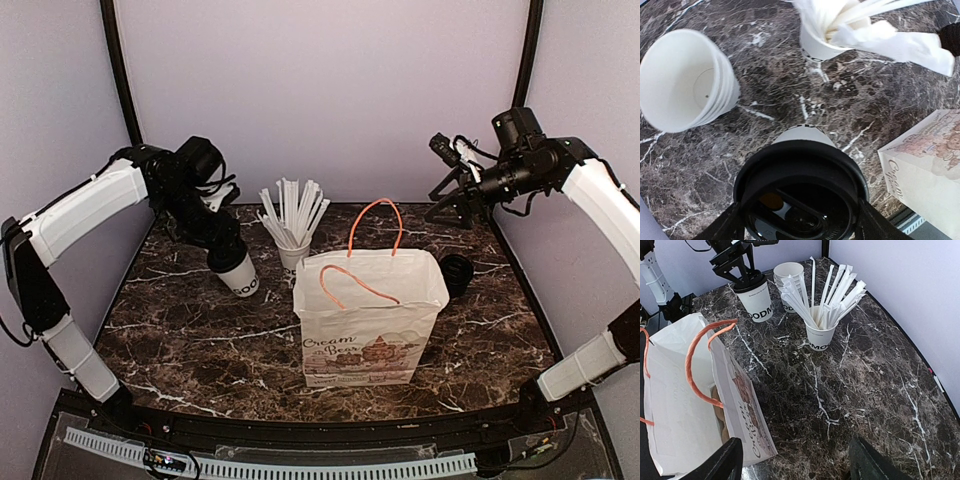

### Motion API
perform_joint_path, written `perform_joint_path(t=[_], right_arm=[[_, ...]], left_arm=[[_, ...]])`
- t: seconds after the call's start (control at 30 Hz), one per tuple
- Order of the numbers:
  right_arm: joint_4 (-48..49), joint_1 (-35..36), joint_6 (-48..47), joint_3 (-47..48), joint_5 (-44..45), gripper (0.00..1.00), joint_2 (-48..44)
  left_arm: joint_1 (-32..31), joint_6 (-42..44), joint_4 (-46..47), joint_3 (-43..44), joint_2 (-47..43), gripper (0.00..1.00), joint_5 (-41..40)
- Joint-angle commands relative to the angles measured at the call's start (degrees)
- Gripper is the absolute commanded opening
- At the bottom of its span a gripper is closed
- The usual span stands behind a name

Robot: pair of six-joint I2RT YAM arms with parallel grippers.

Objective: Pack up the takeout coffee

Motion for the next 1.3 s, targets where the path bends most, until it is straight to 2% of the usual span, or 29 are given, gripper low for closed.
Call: perform_joint_path(t=[0.0, 0.27, 0.63, 0.93, 1.13, 1.27], right_arm=[[2.5, -0.8, 1.1, 0.3, 2.5, 0.74, -0.5], [3.4, -2.0, 1.9, -0.7, 4.5, 0.74, -2.2], [5.8, -4.9, 3.6, -3.6, 6.3, 0.74, -4.6], [7.3, -6.2, 4.2, -5.8, 7.2, 0.74, -5.1], [7.7, -6.2, 4.2, -6.3, 7.1, 0.74, -5.2], [8.0, -6.3, 4.2, -6.9, 7.0, 0.74, -5.2]], left_arm=[[-5.2, -0.6, -2.8, 6.8, 3.0, 0.68, 3.7], [-14.1, 3.1, -2.0, 19.3, 14.4, 0.67, 4.7], [-18.0, 6.9, 2.3, 36.4, 30.3, 0.67, 9.6], [-20.6, 6.7, 8.2, 39.9, 36.6, 0.67, 12.0], [-22.2, 6.9, 8.0, 40.9, 39.1, 0.69, 11.5], [-23.2, 7.0, 7.8, 41.2, 40.2, 0.73, 11.2]])
